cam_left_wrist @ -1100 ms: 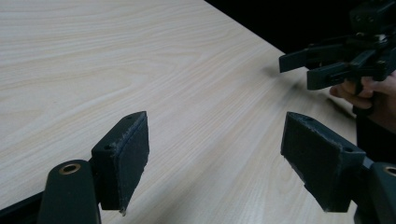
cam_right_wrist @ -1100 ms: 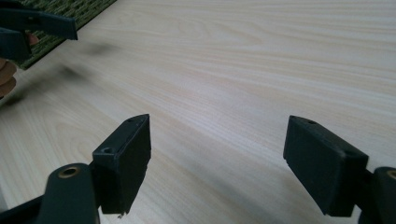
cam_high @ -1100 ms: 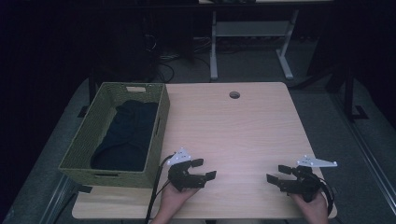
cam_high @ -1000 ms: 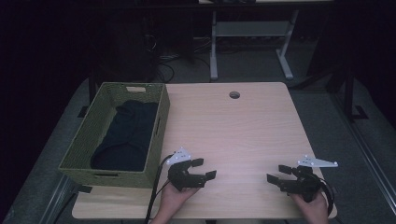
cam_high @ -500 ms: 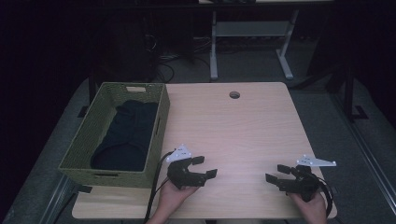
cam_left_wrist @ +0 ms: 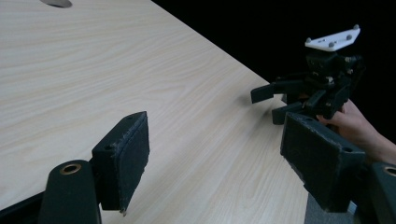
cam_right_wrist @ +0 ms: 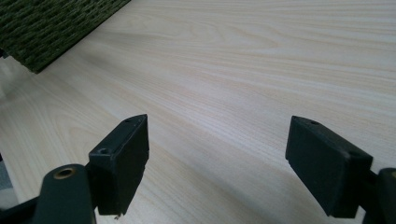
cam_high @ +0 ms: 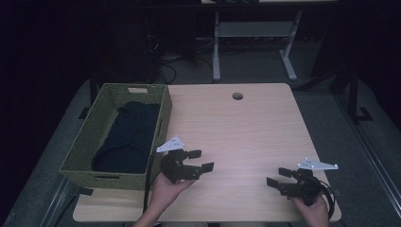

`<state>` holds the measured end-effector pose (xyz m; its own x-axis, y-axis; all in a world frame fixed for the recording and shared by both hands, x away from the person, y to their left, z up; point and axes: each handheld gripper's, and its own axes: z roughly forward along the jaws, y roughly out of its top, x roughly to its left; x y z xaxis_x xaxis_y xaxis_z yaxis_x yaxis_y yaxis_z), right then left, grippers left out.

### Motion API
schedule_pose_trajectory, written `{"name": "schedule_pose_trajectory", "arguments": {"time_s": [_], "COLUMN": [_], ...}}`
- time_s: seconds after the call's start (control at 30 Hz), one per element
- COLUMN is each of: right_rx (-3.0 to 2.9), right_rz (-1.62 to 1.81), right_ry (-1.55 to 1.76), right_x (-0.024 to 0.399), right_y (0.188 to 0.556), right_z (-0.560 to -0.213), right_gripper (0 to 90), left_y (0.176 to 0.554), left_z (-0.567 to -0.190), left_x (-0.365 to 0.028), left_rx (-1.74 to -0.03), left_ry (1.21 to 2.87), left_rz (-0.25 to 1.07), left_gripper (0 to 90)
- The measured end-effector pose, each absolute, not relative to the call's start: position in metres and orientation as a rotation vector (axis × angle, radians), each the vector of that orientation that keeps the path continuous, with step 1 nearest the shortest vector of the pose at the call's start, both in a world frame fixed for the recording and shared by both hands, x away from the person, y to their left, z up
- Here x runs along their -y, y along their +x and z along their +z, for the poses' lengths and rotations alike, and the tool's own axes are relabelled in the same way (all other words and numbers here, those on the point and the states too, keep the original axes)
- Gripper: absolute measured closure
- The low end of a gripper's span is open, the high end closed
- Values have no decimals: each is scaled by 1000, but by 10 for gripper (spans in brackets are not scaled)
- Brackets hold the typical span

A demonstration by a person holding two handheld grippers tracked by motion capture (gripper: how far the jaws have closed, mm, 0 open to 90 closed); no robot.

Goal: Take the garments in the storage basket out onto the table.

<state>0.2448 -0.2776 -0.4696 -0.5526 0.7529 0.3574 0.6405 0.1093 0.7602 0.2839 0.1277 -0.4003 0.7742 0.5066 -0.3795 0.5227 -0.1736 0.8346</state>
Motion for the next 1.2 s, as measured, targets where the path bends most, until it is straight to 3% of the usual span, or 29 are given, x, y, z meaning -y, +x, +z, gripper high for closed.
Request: {"name": "schedule_pose_trajectory", "arguments": {"time_s": [0.63,1.2], "right_rx": [-2230,-2205], "right_rz": [1474,1485], "right_ry": [1425,1452], "right_x": [280,286], "right_y": [240,239], "right_z": [-467,-468], "right_gripper": [210,195], "left_y": [302,318], "left_z": [-354,-337], "left_x": [-176,-213], "left_rx": [-854,-911], "left_ry": [1762,1756], "left_rz": [-9,5], "left_gripper": [231,238]}}
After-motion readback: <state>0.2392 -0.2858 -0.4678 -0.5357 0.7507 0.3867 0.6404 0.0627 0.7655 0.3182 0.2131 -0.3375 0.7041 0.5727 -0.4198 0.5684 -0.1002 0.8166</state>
